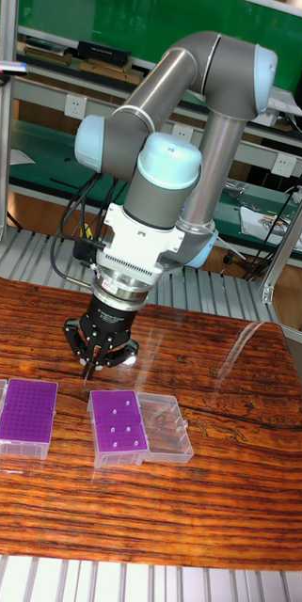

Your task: Transfer all small pipette tips from one holder to another

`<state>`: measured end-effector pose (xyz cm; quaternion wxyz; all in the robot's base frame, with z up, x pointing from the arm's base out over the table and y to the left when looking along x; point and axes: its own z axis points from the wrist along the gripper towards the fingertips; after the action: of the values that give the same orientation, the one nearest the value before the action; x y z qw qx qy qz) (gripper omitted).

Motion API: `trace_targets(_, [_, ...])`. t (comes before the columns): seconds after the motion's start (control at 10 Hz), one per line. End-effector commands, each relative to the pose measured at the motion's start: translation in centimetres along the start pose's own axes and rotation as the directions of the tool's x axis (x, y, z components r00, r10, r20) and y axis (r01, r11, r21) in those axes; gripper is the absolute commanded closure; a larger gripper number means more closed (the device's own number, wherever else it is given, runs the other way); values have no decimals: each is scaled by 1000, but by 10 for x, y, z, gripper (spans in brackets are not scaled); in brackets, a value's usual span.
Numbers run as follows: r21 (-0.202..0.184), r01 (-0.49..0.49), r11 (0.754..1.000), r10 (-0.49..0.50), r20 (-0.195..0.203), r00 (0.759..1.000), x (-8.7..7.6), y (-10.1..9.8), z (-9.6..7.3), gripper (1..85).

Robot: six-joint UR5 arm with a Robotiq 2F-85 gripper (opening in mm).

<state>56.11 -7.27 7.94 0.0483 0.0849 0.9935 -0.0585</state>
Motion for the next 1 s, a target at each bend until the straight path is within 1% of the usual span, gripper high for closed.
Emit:
trace_targets(0.0, [43,-116,992,116,10,993,-2,-13,-1,847])
trace_targets(0.1, [50,-142,989,141,13,990,-2,-15,-1,847])
trace_targets(0.2, [53,-159,986,158,23,987,-4,-16,-1,847])
trace_targets(0.5, [37,-180,983,179,26,983,-5,-12,-1,847])
trace_targets(0.7, [35,-159,987,158,24,987,-5,-11,-1,847])
trace_targets(0.8, [21,-147,989,146,18,989,-4,-7,-1,847])
trace_targets(0.9, [17,-133,991,133,11,991,-3,-6,-1,847])
